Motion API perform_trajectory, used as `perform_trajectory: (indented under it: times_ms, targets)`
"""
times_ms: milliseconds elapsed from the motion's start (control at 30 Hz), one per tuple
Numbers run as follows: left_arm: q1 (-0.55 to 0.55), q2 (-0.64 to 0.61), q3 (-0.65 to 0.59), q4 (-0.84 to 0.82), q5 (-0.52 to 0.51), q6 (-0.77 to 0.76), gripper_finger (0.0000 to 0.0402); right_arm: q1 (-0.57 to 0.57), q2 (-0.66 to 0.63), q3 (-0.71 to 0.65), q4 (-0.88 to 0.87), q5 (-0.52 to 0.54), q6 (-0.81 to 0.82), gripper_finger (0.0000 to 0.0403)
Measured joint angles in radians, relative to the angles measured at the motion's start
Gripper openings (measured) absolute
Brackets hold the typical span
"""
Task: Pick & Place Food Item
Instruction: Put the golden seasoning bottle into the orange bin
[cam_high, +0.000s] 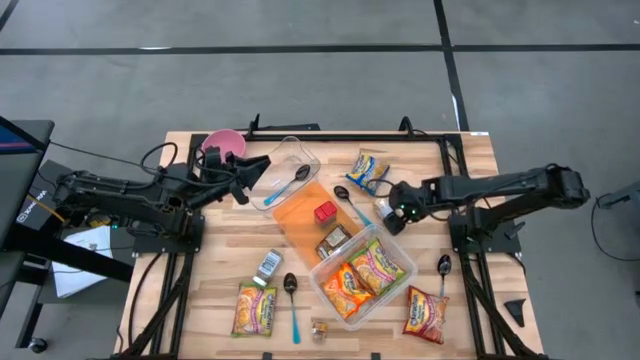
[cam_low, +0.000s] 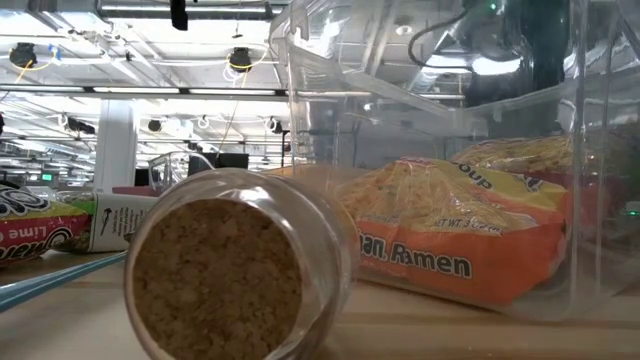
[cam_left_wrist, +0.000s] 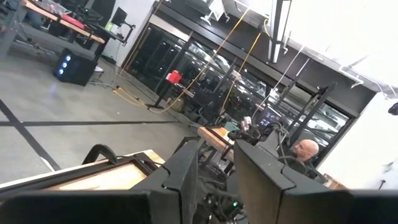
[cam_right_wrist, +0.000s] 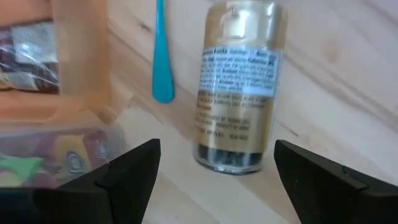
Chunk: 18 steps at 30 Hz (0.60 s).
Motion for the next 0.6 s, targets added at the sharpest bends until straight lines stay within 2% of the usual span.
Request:
perform_trajectory:
  times_ms: [400, 600]
  targets:
    - [0.0, 0.0, 0.0, 0.002, 0.001, -0.017, 0.0099, 0.027, 0.142, -0.074, 0.08, -0.004, -0.01, 0.0311]
    - [0.0, 0.0, 0.0, 0.007, 0.001, -0.017, 0.0099, 0.025, 0.167, -0.073, 0.104, 0.003, -0.021, 0.0305]
